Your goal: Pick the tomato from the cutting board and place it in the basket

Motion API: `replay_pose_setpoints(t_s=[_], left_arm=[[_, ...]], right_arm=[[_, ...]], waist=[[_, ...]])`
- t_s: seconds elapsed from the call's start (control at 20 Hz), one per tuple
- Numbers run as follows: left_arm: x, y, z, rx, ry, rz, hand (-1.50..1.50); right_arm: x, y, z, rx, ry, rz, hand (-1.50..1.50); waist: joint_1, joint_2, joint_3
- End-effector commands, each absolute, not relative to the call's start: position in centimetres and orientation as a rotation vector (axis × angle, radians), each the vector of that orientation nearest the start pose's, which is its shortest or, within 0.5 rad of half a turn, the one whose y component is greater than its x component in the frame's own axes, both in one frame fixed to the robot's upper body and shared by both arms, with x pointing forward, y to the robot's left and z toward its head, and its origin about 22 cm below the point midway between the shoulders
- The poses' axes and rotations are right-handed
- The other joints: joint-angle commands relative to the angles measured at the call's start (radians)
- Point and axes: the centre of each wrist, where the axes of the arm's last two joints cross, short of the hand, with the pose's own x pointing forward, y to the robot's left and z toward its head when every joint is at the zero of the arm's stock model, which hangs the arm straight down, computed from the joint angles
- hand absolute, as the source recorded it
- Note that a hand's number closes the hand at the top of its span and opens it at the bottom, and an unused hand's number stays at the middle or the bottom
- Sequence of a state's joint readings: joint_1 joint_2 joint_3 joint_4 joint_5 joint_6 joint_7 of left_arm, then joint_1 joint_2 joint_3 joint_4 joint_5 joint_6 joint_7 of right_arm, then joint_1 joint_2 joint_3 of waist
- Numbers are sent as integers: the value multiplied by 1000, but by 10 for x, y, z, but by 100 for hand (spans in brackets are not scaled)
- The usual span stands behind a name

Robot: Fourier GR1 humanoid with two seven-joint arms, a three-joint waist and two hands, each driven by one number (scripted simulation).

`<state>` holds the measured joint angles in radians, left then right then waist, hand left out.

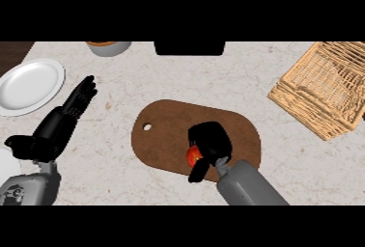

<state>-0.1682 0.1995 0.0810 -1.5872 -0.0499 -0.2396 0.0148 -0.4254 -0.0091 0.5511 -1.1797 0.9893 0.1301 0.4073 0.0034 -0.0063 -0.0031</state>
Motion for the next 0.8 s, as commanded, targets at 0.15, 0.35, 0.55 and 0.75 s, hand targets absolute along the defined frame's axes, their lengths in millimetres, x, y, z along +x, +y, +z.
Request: replay_pose_setpoints(t_s=[0.15, 0.35, 0.55, 0.75], left_arm=[[282, 268, 65, 49, -1710, -401, 0], [286, 258, 53, 40, -1697, -390, 0], [277, 272, 59, 29, -1696, -395, 0], [283, 274, 60, 49, -1697, -398, 0]], right_arm=[[347, -115, 17, -998, -906, 857, 150], [359, -113, 16, -999, -1004, 681, 150], [365, -95, 66, -921, -1192, 463, 150], [357, -80, 101, -914, -1455, 275, 150]], waist=[[6, 15, 4], [13, 14, 4], [20, 6, 4], [6, 3, 3]])
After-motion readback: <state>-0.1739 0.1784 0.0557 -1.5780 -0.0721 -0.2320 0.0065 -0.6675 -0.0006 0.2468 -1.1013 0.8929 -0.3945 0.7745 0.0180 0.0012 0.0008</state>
